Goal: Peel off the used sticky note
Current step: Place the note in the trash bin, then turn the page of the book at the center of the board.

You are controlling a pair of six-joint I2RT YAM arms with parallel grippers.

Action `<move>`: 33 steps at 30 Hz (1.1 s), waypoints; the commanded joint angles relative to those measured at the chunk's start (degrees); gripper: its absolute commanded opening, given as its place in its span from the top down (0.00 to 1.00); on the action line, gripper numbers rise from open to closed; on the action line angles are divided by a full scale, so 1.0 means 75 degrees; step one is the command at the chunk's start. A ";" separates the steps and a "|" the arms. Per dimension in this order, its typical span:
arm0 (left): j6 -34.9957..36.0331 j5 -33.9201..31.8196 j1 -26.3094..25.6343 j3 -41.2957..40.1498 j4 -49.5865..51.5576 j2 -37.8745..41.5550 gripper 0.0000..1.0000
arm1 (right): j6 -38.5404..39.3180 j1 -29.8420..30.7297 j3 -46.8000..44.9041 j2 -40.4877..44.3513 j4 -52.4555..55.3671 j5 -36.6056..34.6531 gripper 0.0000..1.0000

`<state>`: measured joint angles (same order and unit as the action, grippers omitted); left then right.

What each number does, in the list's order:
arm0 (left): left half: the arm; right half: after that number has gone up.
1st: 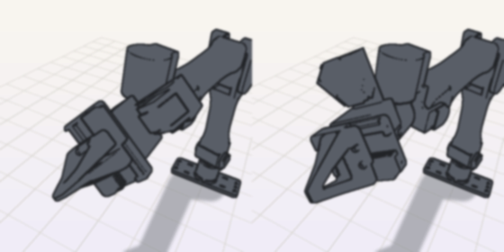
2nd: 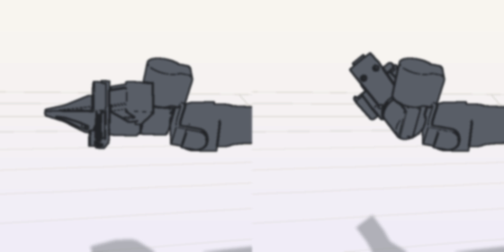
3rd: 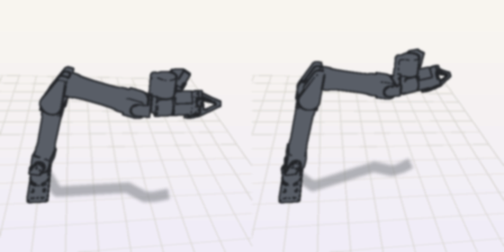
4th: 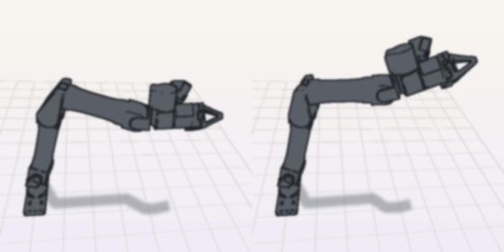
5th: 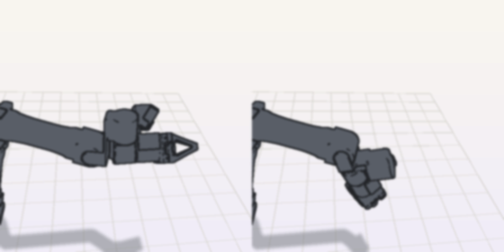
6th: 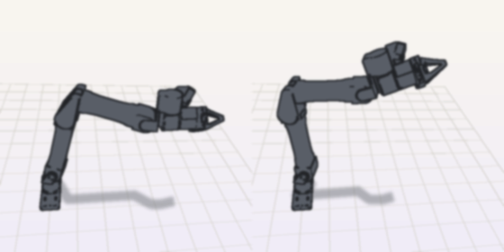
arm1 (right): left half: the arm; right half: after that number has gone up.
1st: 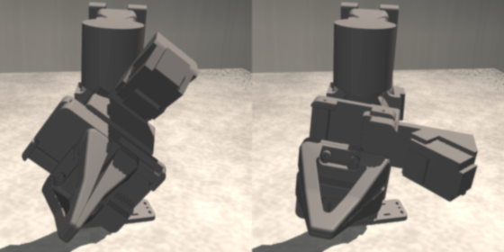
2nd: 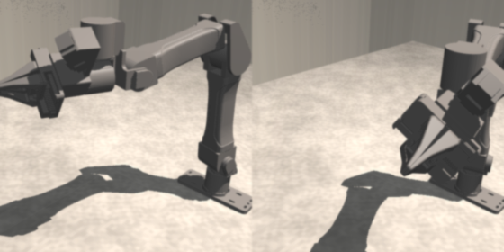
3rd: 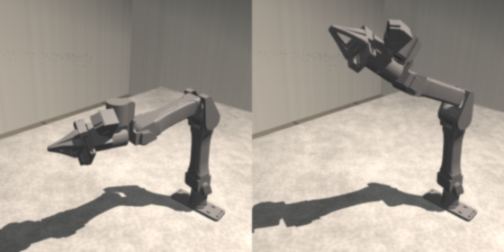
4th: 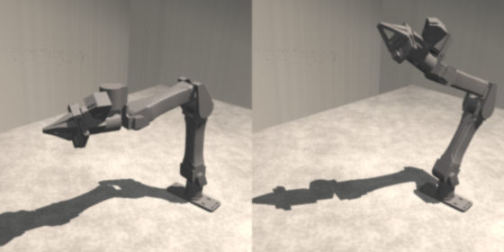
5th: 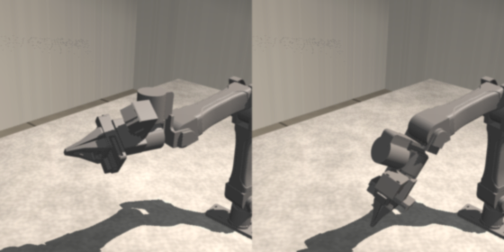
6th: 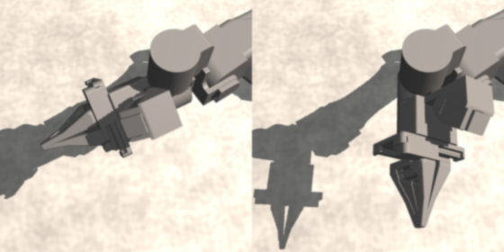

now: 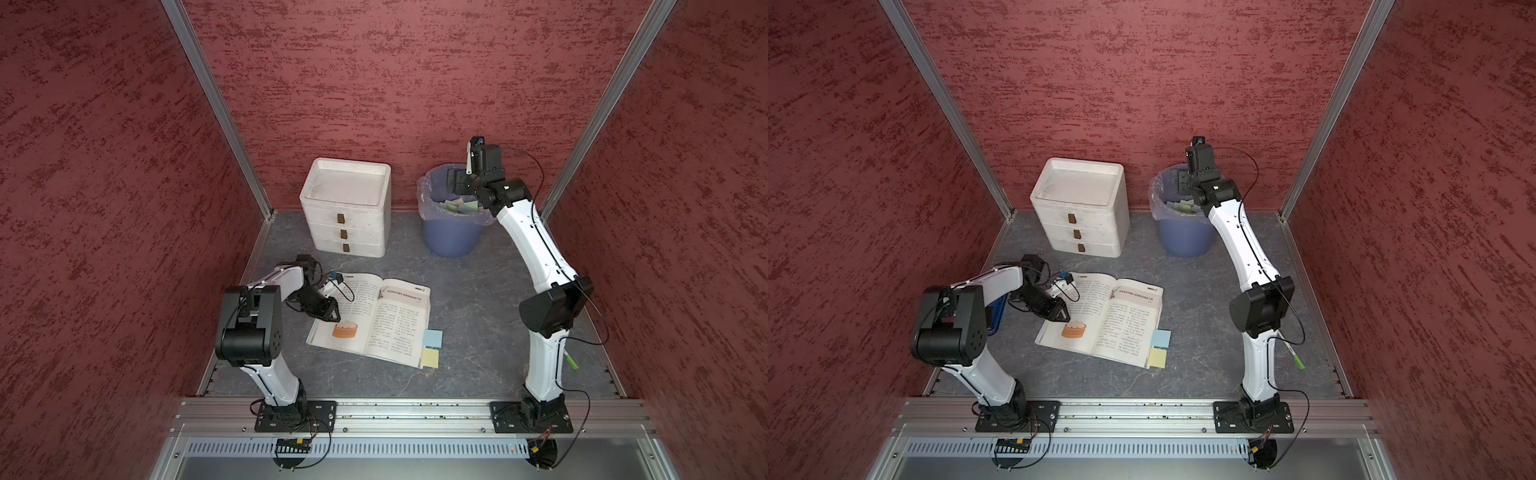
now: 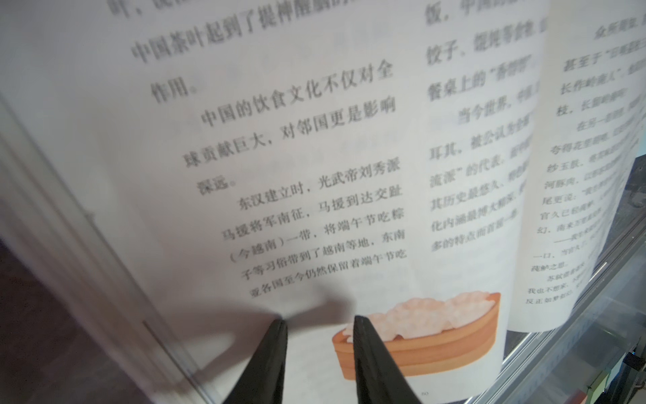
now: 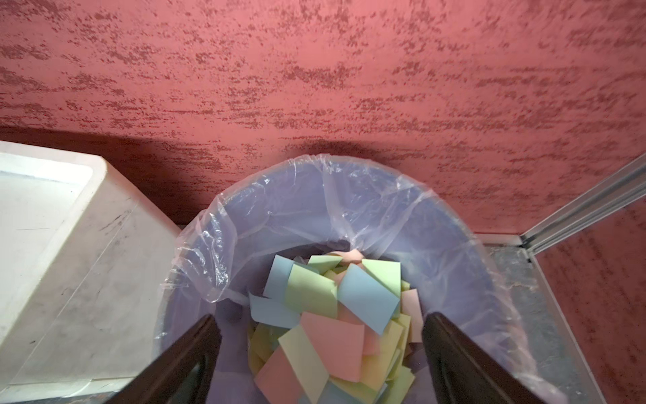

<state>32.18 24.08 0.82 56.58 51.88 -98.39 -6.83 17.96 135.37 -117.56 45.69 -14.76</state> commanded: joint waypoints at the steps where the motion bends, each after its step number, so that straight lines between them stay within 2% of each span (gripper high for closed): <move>1: -0.0074 0.0000 -0.0059 0.0000 -0.0167 0.0022 0.65 | 0.0090 0.0090 0.0369 0.0114 0.0257 -0.0513 0.01; 4: -0.0073 0.0018 -0.0059 0.0003 -0.0176 0.0020 0.65 | -0.0075 0.0298 0.0266 0.0477 0.0675 -0.0694 0.02; 6: -0.0103 0.0024 -0.0062 -0.0003 -0.0200 -0.0027 0.66 | -0.0425 0.0486 -0.0371 0.1052 0.0929 -0.0534 0.02; 9: -0.0132 0.0017 -0.0094 -0.0036 -0.0264 -0.0076 0.66 | -0.1272 0.0889 -0.2373 0.2541 0.0609 0.0179 0.03; 12: -0.0136 0.0015 -0.0137 -0.0057 -0.0302 -0.0108 0.67 | -0.2330 0.1334 -0.5131 0.4129 -0.0210 0.1135 0.04; 15: -0.0146 -0.0008 -0.0177 -0.0061 -0.0284 -0.0144 0.67 | -0.3546 0.1746 -0.7153 0.5278 -0.0609 0.1841 0.05; 18: -0.0164 -0.0031 -0.0244 -0.0060 -0.0284 -0.0156 0.67 | -0.4676 0.2259 -0.8780 0.5948 -0.1174 0.2477 0.06; 24: -0.0222 -0.0071 -0.0354 -0.0052 -0.0317 -0.0181 0.67 | -0.6282 0.3379 -1.0890 0.6282 -0.2353 0.3098 0.06; 29: -0.0222 -0.0140 -0.0362 -0.0064 -0.0331 -0.0205 0.67 | -0.6975 0.3641 -1.1871 0.5873 -0.3481 0.3565 0.06; 33: -0.0183 -0.0266 -0.0367 -0.0096 -0.0342 -0.0204 0.68 | -0.7201 0.3686 -1.2190 0.5357 -0.4397 0.3954 0.06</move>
<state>30.68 23.40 -1.37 56.58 50.24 -98.59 -57.23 44.99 44.88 -75.24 21.91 11.27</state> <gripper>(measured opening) 0.324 0.937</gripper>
